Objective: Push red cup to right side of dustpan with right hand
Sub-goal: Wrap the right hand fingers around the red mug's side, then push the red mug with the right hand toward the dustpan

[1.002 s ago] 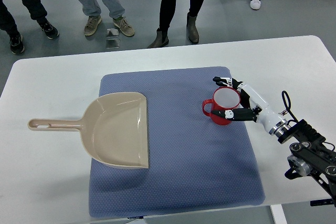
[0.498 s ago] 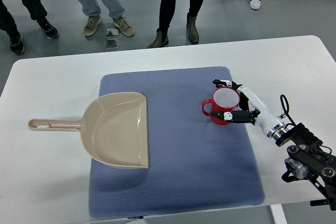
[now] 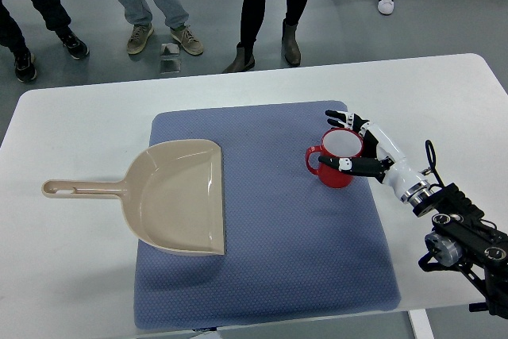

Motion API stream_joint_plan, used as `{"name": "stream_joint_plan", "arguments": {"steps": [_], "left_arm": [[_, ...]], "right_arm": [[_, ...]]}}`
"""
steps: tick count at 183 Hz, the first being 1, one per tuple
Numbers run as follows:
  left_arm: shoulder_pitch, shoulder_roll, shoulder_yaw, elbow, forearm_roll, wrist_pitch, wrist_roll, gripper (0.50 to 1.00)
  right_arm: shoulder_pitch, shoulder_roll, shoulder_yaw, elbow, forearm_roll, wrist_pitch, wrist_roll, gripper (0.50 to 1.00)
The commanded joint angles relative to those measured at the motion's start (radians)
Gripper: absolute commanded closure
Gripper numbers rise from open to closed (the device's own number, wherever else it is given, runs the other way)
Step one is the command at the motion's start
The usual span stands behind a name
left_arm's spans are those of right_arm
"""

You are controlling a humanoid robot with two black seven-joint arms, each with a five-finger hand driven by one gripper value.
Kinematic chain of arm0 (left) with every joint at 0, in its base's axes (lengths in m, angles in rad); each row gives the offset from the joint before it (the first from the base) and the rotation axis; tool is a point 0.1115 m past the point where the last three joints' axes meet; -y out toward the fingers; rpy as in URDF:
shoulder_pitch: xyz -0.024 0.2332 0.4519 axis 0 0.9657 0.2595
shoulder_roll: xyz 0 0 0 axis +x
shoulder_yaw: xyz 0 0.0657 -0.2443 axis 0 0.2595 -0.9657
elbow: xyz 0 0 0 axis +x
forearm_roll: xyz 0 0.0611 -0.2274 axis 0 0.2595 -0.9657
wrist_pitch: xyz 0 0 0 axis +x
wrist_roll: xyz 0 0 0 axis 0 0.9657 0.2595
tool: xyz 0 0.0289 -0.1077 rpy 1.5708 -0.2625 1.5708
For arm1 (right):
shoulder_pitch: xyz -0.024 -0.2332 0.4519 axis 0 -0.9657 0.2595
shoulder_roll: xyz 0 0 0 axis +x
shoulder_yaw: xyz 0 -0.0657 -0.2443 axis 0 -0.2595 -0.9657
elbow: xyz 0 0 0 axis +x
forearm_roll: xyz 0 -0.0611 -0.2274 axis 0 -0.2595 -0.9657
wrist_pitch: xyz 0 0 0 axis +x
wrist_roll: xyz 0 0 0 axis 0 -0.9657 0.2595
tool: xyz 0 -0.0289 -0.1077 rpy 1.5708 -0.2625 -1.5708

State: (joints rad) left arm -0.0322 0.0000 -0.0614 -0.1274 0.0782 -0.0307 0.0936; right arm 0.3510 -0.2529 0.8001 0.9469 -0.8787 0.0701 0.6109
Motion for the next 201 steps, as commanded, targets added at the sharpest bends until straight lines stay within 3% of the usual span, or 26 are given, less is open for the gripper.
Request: {"name": "stream_joint_plan", "arguments": {"steps": [1,201], "left_arm": [[0.000,0.000,0.000,0.000,0.000,0.000,0.000,0.500],[0.000,0.000,0.000,0.000,0.000,0.000,0.000,0.500]], "right_arm": [[-0.001,0.003,-0.001,0.003,0.009,0.007,0.000,0.572],[-0.032,0.041,-0.009,0.004,0.061,0.017,-0.039,0.572]]}}
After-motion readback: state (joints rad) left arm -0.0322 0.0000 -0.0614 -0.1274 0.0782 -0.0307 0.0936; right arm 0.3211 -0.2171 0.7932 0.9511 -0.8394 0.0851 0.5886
